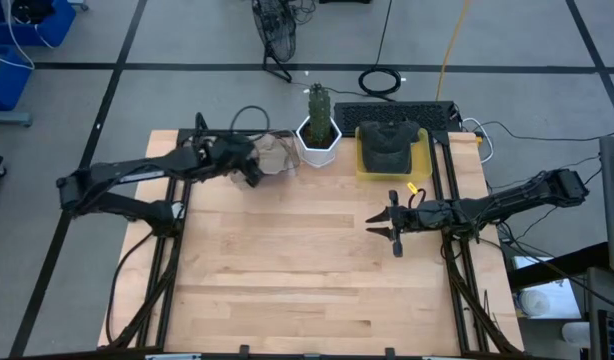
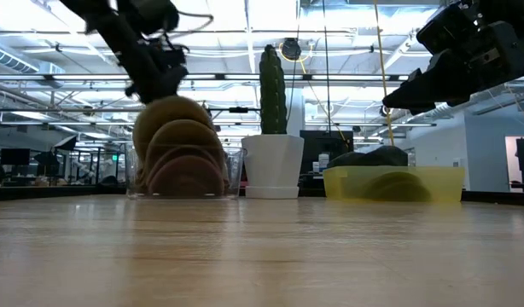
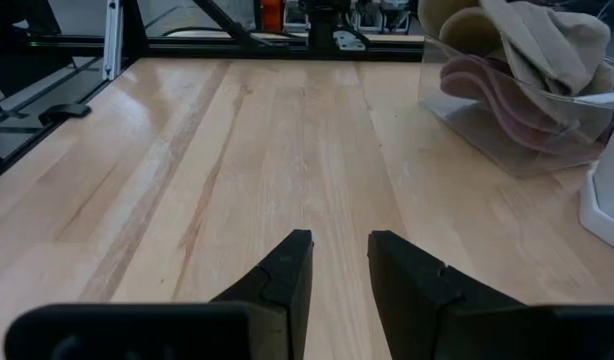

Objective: Pick & Place hat
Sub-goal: Put the brown cap into the transparent bin

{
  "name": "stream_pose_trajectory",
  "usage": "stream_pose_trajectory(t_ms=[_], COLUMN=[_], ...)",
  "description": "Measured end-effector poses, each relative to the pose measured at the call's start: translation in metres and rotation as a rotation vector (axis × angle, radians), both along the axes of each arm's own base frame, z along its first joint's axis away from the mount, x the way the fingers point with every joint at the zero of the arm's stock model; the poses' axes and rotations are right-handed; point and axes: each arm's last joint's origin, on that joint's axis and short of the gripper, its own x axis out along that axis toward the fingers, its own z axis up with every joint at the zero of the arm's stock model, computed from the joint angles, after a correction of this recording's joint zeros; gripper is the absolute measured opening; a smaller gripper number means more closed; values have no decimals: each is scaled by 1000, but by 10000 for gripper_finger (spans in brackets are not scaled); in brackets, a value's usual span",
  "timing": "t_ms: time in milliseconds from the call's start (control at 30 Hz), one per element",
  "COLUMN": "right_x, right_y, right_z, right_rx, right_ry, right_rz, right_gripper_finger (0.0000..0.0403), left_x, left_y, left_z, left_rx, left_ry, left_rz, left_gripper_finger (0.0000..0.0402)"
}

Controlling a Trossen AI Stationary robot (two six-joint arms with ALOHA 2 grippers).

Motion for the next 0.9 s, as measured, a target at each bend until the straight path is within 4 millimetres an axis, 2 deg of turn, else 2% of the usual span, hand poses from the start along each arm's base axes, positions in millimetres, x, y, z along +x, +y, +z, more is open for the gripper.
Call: stream_pose_trajectory(t_ms=[167, 267, 467, 633, 900], right_x=[0, -2, -8, -10, -10], right_y=[0, 0, -1, -2, -2], right_z=[-1, -5, -18, -21, -21], right_rx=[-12, -11, 13, 30, 37], right_ry=[13, 9, -27, -65, -63], right_rz=[2, 2, -3, -5, -7], right_gripper_finger=[89, 89, 89, 89, 89], left_x=[17, 22, 26, 31, 25], left_y=[20, 29, 44, 48, 52], left_z=[-15, -22, -46, -60, -65], left_rx=[-112, -140, -172, -128, 14], left_ry=[-97, -120, -41, 52, 206], left_rz=[-58, -30, 24, 52, 128], left_gripper_finger=[136, 136, 136, 136, 136])
